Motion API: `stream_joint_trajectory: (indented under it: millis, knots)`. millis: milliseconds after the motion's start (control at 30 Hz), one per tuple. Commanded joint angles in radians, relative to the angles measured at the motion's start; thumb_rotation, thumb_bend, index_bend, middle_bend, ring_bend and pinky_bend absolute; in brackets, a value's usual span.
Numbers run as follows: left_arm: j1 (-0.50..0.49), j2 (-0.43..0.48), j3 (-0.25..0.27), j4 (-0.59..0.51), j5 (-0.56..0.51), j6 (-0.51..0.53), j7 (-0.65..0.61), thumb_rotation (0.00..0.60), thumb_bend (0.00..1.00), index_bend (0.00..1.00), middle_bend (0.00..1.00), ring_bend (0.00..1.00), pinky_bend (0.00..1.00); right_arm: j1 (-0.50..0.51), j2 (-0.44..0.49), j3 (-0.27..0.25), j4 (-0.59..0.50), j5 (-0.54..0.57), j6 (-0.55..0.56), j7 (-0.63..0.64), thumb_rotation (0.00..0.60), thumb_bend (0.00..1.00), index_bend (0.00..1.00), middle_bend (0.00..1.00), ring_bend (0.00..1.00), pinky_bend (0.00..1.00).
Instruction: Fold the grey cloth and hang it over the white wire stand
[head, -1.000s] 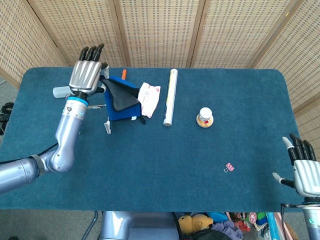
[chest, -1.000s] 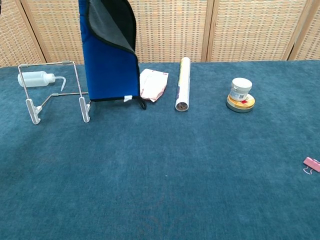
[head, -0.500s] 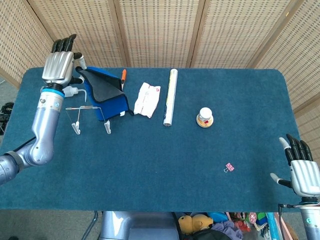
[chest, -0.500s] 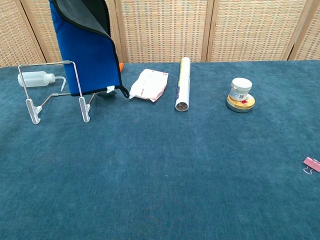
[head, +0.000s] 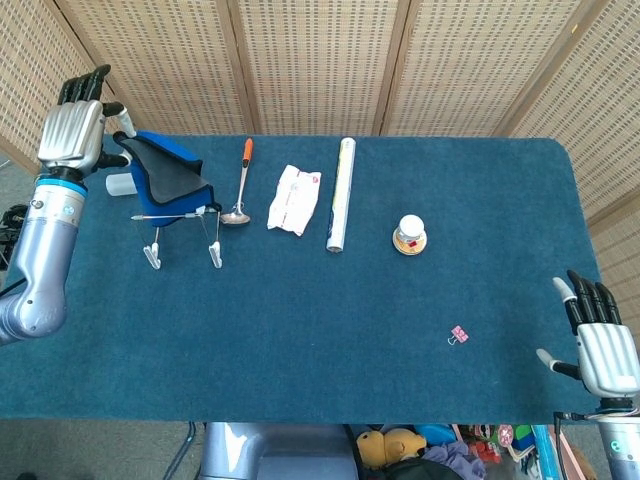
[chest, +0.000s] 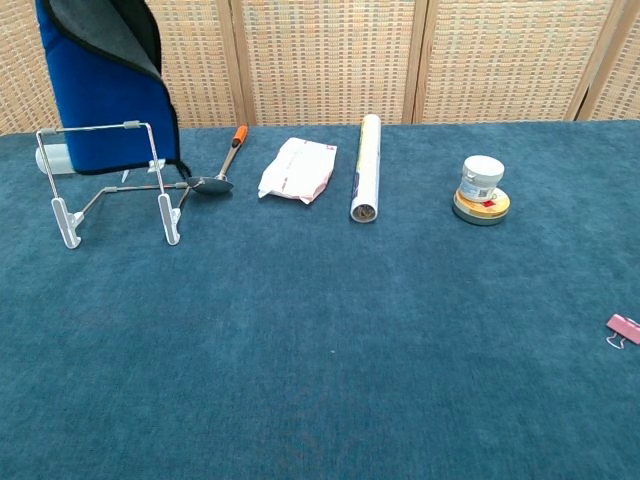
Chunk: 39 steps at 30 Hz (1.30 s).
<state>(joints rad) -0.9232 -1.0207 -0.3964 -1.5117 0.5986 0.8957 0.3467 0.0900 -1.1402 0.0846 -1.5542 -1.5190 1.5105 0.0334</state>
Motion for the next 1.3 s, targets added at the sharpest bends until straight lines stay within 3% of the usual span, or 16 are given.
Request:
stream_joint_trajectory:
  millis: [33, 500, 867, 1300]
  knots:
    - [0.022, 0.008, 0.011, -0.009, 0.029, -0.008, -0.036, 0.6, 0.6, 0.79, 0.0, 0.0, 0.0, -0.001, 0.001, -0.001, -0.001, -0.003, 0.002, 0.002, 0.6, 0.0, 0.0, 0.0, 0.0, 0.0]
    - [0.1, 0.082, 0.035, -0.084, 0.134, -0.002, -0.138, 0.6, 0.6, 0.79, 0.0, 0.0, 0.0, -0.008, 0.013, -0.004, -0.008, -0.017, 0.02, 0.025, 0.6, 0.0, 0.0, 0.0, 0.0, 0.0]
    - [0.194, 0.137, 0.094, -0.177, 0.265, 0.041, -0.188, 0.6, 0.6, 0.78, 0.0, 0.0, 0.0, -0.018, 0.022, -0.015, -0.019, -0.05, 0.045, 0.032, 0.6, 0.0, 0.0, 0.0, 0.0, 0.0]
    - [0.267, 0.105, 0.165, -0.195, 0.386, 0.102, -0.192, 0.6, 0.59, 0.76, 0.0, 0.0, 0.0, -0.033, 0.032, -0.032, -0.031, -0.099, 0.085, 0.038, 0.6, 0.0, 0.0, 0.0, 0.0, 0.0]
